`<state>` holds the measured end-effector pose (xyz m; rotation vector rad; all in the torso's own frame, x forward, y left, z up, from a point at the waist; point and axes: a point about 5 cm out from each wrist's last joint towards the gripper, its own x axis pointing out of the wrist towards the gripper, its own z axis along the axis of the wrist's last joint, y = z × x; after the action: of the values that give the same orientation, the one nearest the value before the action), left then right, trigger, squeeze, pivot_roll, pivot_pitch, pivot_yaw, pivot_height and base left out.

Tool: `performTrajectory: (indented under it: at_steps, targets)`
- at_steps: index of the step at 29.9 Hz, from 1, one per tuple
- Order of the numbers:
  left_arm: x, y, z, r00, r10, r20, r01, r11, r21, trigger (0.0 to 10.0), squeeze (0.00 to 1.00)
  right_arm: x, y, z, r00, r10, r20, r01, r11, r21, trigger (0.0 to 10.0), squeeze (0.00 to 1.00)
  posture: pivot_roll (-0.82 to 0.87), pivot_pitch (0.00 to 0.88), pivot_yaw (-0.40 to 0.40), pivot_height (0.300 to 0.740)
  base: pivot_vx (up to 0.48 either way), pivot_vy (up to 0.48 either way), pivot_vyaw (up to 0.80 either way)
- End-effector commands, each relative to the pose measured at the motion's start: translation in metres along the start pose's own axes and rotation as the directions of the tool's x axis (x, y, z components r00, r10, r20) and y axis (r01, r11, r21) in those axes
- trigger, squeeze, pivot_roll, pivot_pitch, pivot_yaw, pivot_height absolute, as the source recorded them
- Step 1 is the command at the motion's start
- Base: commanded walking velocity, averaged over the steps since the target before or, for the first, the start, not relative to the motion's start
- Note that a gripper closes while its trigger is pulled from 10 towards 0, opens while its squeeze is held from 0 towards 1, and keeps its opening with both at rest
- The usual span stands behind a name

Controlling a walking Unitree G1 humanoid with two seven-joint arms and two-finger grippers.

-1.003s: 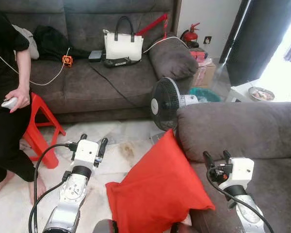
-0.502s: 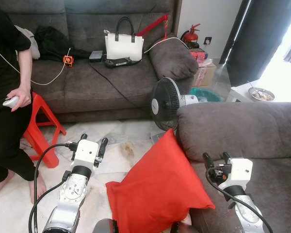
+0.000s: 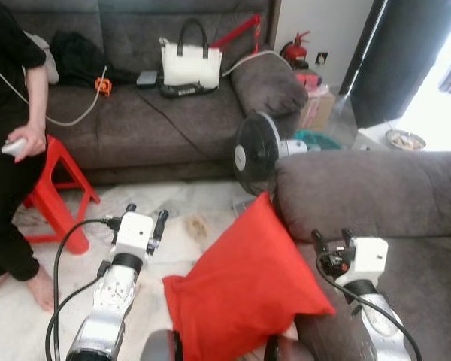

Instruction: Move the pillow to the sofa from floor

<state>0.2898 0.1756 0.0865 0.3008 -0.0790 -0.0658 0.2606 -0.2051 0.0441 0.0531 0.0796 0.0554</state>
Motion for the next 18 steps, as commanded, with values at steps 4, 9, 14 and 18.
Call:
performTrajectory:
  at_steps: [4, 9, 14, 18]
  targets:
    - [0.001, -0.003, -0.004, 1.0, -0.011, -0.021, 0.011, 1.0, -0.003, 10.0, 0.0, 0.002, -0.002, -0.001, 1.0, 0.0, -0.005, 0.0, 1.0, -0.007, 10.0, 0.0, 0.07, 0.0, -0.038, 0.562, 0.0, 0.0, 0.0]
    - [0.007, -0.008, -0.001, 1.0, -0.019, -0.013, 0.019, 1.0, -0.015, 10.0, 0.0, 0.006, -0.007, 0.002, 1.0, -0.005, -0.007, 0.004, 1.0, -0.022, 10.0, 0.0, 0.06, 0.0, -0.04, 0.562, 0.0, 0.0, 0.0]
    - [0.015, -0.012, 0.005, 1.0, -0.015, 0.006, 0.015, 0.999, -0.031, 10.0, 0.0, 0.011, -0.01, 0.007, 1.0, 0.005, -0.006, -0.006, 0.999, -0.036, 10.0, 0.0, 0.05, 0.0, -0.055, 0.562, 0.0, 0.0, 0.0]
    - [0.017, -0.01, 0.004, 1.0, -0.007, 0.007, 0.007, 0.999, -0.039, 10.0, 0.0, 0.02, -0.011, 0.008, 1.0, 0.012, -0.024, -0.012, 1.0, -0.029, 10.0, 0.0, 0.06, 0.0, -0.072, 0.562, 0.0, 0.0, 0.0]
